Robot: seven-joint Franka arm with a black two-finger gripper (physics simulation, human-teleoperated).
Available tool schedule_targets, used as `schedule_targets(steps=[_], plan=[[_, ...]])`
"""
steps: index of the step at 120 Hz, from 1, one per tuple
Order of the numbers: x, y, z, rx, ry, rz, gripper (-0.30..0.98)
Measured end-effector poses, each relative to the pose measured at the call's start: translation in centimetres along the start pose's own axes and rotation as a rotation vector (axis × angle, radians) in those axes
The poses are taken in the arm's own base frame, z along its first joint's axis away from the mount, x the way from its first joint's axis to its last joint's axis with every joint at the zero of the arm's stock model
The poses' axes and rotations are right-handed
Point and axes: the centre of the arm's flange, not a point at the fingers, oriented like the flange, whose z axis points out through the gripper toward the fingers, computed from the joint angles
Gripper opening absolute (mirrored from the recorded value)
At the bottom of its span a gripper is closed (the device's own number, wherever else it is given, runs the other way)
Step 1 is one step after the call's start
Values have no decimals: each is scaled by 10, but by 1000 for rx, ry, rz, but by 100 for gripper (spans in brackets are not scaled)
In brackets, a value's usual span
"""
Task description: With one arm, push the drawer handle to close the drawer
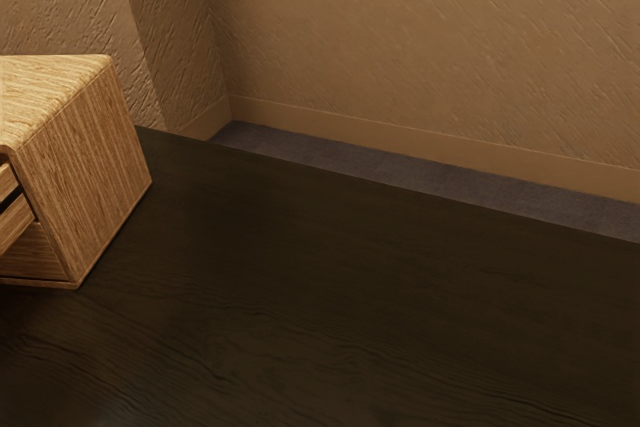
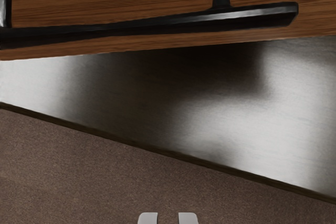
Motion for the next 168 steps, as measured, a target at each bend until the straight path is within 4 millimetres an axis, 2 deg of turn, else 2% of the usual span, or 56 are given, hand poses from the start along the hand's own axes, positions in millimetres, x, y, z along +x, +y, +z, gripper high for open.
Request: schedule_targets(steps=[30, 62, 88, 127, 168], plan=[[17, -15, -8, 21, 45, 6, -9], [29, -24, -2, 4, 53, 10, -10], [42, -21, -1, 2, 56, 27, -10], [54, -22, 17, -25, 41, 28, -10], [70, -26, 17, -19, 47, 23, -10]])
